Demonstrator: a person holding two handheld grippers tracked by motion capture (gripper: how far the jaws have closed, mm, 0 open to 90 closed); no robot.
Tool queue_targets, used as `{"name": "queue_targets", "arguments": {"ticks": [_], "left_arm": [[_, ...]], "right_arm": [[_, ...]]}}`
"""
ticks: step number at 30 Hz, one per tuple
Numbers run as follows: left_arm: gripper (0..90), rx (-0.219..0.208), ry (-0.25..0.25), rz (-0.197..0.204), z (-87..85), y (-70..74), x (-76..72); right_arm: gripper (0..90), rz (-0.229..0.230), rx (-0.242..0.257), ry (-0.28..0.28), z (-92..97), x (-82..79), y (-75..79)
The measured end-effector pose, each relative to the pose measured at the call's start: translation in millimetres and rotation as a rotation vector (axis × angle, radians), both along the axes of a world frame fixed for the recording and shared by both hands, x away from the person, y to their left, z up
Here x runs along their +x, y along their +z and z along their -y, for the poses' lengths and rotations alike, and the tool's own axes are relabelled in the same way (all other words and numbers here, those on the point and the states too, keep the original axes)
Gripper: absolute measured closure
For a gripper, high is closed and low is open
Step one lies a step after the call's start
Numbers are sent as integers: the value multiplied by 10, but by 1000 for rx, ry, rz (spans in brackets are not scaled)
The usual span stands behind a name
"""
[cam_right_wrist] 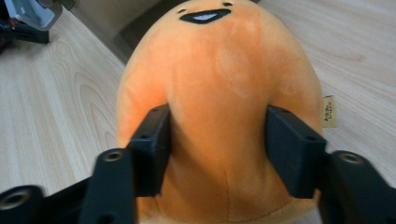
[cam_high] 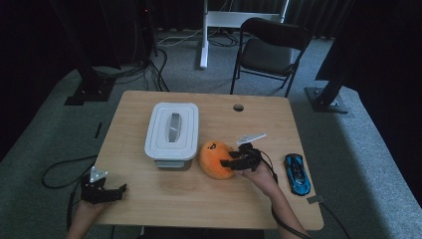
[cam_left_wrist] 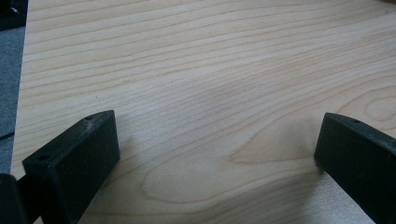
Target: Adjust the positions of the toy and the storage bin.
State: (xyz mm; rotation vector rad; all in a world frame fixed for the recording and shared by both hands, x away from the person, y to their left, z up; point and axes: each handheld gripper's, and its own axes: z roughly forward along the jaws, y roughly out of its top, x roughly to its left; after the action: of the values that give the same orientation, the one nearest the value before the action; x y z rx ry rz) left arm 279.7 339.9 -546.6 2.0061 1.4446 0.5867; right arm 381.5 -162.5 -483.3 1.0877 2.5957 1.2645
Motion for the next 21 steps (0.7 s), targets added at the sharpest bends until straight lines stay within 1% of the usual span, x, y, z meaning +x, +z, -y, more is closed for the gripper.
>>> {"name": "queue_targets", "arguments": {"ticks": [1,3,6,7,9,12,14,17,19,20,21], "left_arm": [[4,0,0,0,0,0,0],[4,0,0,0,0,0,0],[4,1,0,0,0,0,0],[4,0,0,0,0,0,0],[4,0,0,0,0,0,0],[4,0,0,0,0,0,0],[4,0,0,0,0,0,0],[4,0,0,0,0,0,0],[4,0,0,0,0,0,0],[4,0,0,0,0,0,0],[4,0,0,0,0,0,0]], "right_arm": [[457,12,-6,-5,-5,-8,4],[474,22,1,-9,-11,-21,-1],[517,21,15,-16,-16,-34,-10],[537,25,12,-17,-23,-40,-8],[618,39,5,-27,-35,-54,10],[718,41,3,-36,-35,-60,60],[739,43,-4,-41,-29,-52,91],[754,39,15,-62,16,-25,153],[755,44,12,-69,32,-15,173],[755,47,5,-78,46,-7,194],[755,53,8,-103,105,19,241]]}}
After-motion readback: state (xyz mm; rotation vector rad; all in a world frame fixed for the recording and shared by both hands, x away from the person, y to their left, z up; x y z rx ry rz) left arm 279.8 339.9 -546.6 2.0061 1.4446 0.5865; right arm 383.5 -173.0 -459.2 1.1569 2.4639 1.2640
